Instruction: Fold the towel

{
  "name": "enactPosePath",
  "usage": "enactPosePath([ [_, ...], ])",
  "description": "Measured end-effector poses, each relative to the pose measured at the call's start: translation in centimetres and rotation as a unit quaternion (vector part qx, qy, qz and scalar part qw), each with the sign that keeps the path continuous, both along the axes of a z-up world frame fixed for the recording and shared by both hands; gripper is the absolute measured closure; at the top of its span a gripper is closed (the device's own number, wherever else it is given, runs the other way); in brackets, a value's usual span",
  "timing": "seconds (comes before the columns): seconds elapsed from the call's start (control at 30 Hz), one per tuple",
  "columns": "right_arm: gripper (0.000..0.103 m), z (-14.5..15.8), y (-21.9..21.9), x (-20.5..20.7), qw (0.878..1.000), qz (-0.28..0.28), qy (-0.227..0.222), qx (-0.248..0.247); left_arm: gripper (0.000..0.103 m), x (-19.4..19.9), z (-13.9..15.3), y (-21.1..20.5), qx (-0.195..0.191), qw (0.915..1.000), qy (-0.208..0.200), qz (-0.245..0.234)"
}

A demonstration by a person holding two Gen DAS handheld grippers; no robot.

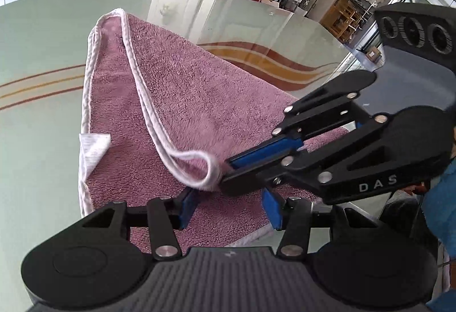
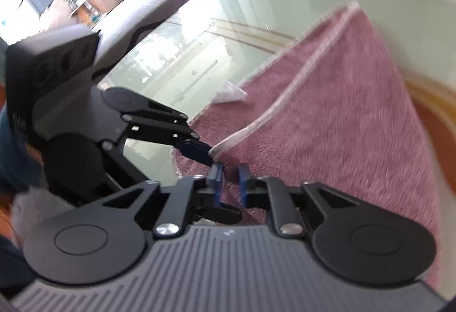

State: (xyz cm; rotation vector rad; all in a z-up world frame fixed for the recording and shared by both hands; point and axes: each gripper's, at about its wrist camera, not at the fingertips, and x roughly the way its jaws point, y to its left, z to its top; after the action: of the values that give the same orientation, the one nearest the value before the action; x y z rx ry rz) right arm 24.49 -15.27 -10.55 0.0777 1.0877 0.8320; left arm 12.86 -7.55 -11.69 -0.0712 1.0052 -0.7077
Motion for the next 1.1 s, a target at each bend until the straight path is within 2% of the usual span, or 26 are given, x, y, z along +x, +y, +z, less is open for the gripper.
enactPosePath([
  [0.03, 0.071, 0.0, -0.4, 0.0, 1.000, -0.011, 0.003, 0.008, 0.049, 0.2, 0.0, 0.0, -0.003, 1.0000, 0.001, 0.003],
  [0.13, 0.071, 0.3, -1.8, -0.2, 0.999, -0.040, 0.009, 0.024, 0.049, 0.7, 0.0, 0.4, -0.019, 0.9996, 0.013, 0.014],
  [0.27, 0.071, 0.7, -3.2, -1.0, 0.997, -0.073, -0.020, -0.023, 0.049, 1.3, 0.0, 0.9, -0.034, 0.9986, 0.032, 0.027],
  [0.4, 0.071, 1.0, -3.3, -2.5, 0.995, -0.059, -0.045, -0.069, 0.049, 1.3, 0.1, 1.3, -0.041, 0.9975, 0.040, 0.041],
  [0.53, 0.069, 0.5, -2.4, -3.9, 0.992, -0.046, -0.061, -0.098, 0.050, 1.7, 0.1, 1.7, -0.047, 0.9946, 0.052, 0.077],
  [0.63, 0.065, 0.7, -2.0, -4.6, 0.991, -0.038, -0.076, -0.108, 0.058, 2.0, 0.1, 1.7, -0.038, 0.9924, 0.058, 0.101],
  [0.7, 0.064, 0.7, -1.8, -5.0, 0.989, -0.034, -0.083, -0.114, 0.072, 2.2, 0.0, 1.6, -0.026, 0.9915, 0.065, 0.110],
  [0.77, 0.065, 0.6, -1.7, -5.1, 0.988, -0.034, -0.089, -0.118, 0.078, 2.1, -0.1, 1.3, -0.015, 0.9920, 0.062, 0.109],
  [0.97, 0.065, 0.6, -2.4, -6.2, 0.986, -0.048, -0.102, -0.120, 0.086, 1.9, -0.1, 0.6, 0.005, 0.9937, 0.050, 0.100],
  [1.1, 0.063, 0.5, -3.1, -7.5, 0.983, -0.060, -0.112, -0.129, 0.093, 1.3, 0.3, 0.0, 0.033, 0.9951, 0.023, 0.090],
])
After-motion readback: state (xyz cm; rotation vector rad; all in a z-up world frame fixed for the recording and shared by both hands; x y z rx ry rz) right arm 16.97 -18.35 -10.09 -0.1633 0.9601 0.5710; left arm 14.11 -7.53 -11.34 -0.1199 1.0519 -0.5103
